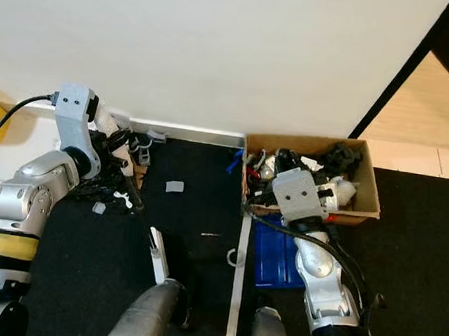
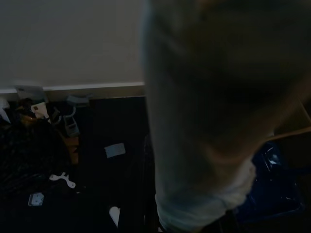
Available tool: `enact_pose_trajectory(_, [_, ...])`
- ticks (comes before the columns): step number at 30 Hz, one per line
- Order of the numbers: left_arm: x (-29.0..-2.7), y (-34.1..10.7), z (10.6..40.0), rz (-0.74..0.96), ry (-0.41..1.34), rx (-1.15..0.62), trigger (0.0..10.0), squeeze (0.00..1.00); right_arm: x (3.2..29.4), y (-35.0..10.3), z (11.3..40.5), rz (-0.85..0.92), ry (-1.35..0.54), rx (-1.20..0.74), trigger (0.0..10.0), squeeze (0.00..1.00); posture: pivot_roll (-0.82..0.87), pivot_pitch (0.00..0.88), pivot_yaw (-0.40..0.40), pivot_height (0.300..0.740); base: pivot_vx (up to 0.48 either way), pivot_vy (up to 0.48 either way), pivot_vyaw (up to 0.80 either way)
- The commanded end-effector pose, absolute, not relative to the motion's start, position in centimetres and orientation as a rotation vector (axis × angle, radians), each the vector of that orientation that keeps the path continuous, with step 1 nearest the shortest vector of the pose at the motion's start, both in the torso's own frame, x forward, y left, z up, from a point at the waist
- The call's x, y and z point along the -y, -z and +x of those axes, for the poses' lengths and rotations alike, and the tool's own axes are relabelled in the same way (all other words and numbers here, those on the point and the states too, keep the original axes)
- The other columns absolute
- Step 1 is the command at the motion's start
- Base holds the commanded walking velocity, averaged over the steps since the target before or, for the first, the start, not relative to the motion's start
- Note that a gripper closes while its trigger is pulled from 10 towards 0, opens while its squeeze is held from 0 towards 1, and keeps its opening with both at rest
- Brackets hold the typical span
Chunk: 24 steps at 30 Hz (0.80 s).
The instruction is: Sweep floor
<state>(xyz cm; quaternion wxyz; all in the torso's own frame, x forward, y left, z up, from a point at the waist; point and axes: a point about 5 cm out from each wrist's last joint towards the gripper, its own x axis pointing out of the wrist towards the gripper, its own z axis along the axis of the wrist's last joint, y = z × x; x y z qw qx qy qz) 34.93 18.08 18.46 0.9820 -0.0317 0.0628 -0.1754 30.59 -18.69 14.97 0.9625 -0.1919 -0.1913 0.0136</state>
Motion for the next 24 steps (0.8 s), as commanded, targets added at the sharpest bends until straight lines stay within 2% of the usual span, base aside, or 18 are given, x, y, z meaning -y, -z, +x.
enact_pose_trajectory(1, [-19.1, -18.6, 34.6, -0.048, 0.322, -0.127, 10.0, 0.0, 18.9, -14.6, 30.3, -0.314, 0.002, 0.386, 10.0, 0.0, 0.16, 0.274, 0.163, 0.74, 0.0, 0.0, 0.0])
enact_pose_trajectory(10, [-18.8, -18.4, 34.6, -0.057, 0.328, -0.132, 10.0, 0.0, 19.5, -14.6, 30.6, -0.328, 0.006, 0.398, 10.0, 0.0, 0.15, 0.273, 0.158, 0.74, 0.0, 0.0, 0.0])
enact_pose_trajectory(17, [-18.7, -18.2, 34.4, -0.064, 0.329, -0.135, 10.0, 0.0, 18.2, -13.4, 30.0, -0.472, -0.078, 0.4, 10.0, 0.0, 0.15, 0.274, 0.156, 0.74, 0.0, 0.0, 0.0])
enact_pose_trajectory(24, [-18.5, -18.0, 34.3, -0.068, 0.333, -0.141, 10.0, 0.0, 16.1, -13.3, 28.8, -0.473, -0.139, 0.45, 10.0, 0.0, 0.15, 0.269, 0.151, 0.74, 0.0, 0.0, 0.0])
